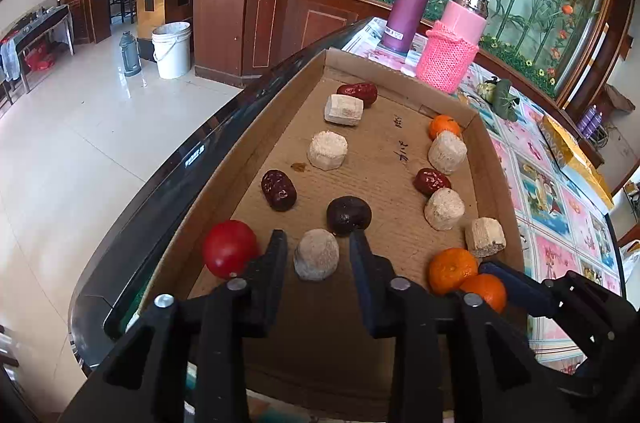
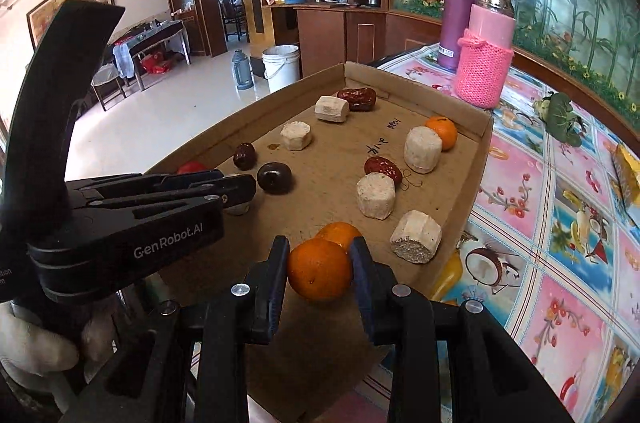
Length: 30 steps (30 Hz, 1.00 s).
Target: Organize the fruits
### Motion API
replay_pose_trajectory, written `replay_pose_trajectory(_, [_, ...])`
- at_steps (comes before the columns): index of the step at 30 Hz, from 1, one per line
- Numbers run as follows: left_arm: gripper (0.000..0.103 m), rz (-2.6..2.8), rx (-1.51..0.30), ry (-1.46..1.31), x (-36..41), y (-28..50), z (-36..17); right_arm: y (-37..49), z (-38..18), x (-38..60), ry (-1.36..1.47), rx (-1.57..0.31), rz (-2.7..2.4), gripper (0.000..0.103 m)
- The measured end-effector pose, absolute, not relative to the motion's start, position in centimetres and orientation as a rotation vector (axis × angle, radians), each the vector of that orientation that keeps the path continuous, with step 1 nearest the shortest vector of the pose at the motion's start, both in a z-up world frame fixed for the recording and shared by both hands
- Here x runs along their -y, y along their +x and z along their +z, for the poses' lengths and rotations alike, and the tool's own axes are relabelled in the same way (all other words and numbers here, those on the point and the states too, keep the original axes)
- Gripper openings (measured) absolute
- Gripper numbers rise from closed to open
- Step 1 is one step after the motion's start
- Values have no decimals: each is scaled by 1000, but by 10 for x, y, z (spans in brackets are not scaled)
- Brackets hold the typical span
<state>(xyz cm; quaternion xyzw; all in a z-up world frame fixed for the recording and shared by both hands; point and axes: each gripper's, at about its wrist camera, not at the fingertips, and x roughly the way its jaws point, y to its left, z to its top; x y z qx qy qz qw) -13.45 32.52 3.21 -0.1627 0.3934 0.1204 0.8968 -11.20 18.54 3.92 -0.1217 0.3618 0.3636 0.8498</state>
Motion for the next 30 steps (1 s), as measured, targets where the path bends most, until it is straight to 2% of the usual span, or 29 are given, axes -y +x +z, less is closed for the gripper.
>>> replay_pose_trajectory(3, [47, 259, -802, -338, -324, -137, 36, -112, 40, -185, -249, -758, 769, 39])
replay_pose_trajectory(5, [52, 262, -799, -344, -324, -139, 38, -110, 41, -183, -234, -761, 772, 47])
replay_pose_trajectory(10, [63, 286, -786, -338, -320, -145, 46, -114, 47, -176, -213, -744, 759, 50])
replay_pose_trajectory(15, [67, 335, -756, -297, -313, -153, 56, -122, 58, -157, -180, -698, 719, 64])
replay_pose_trajectory(21, [77, 447, -678, -177, -293, -164, 73, -126, 64, -121, -96, -674, 634, 68])
replay_pose_trajectory(25, [89, 528, -582, -103, -277, -177, 88, -129, 65, -98, -41, -666, 578, 71])
replay_pose_trajectory(30, [99, 571, -446, -85, -259, -200, 108, -137, 67, -75, 16, -663, 543, 74])
